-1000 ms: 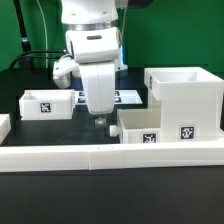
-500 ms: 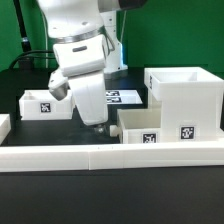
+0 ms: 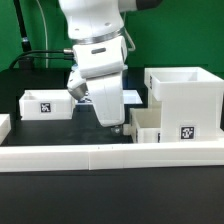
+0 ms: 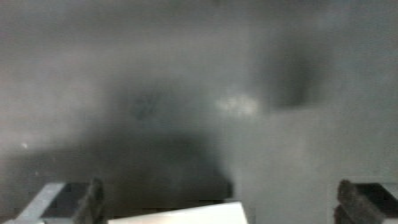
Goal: Assemble drawer
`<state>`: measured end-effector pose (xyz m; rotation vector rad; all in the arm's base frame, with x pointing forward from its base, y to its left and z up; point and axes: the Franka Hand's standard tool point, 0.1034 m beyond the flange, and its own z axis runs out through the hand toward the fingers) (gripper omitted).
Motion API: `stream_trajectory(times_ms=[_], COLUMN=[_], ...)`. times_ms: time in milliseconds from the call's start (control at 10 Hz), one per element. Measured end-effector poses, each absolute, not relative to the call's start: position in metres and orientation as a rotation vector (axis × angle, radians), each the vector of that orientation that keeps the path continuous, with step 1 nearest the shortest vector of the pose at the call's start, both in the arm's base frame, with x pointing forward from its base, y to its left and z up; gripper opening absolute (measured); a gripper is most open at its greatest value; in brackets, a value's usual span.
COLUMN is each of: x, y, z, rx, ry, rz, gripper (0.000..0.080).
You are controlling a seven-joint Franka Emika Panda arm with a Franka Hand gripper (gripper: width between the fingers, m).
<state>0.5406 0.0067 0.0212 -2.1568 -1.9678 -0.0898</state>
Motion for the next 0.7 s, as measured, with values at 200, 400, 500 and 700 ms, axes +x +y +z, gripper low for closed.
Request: stream_trajectory(times_ms=[200, 400, 500, 700], x=[0.541, 0.541, 0.541, 0.542], y=[0.016, 0.018, 0.019, 0.025], z=[0.022, 0.022, 0.022, 0.023], rx=[-2.176, -2.182, -2.183, -2.184], ry=[-1.942, -1.933, -1.931, -1.921], rz=[-0.086, -0.085, -0.084, -0.071], gripper=[0.0649, 0.0649, 0.0649, 0.0649])
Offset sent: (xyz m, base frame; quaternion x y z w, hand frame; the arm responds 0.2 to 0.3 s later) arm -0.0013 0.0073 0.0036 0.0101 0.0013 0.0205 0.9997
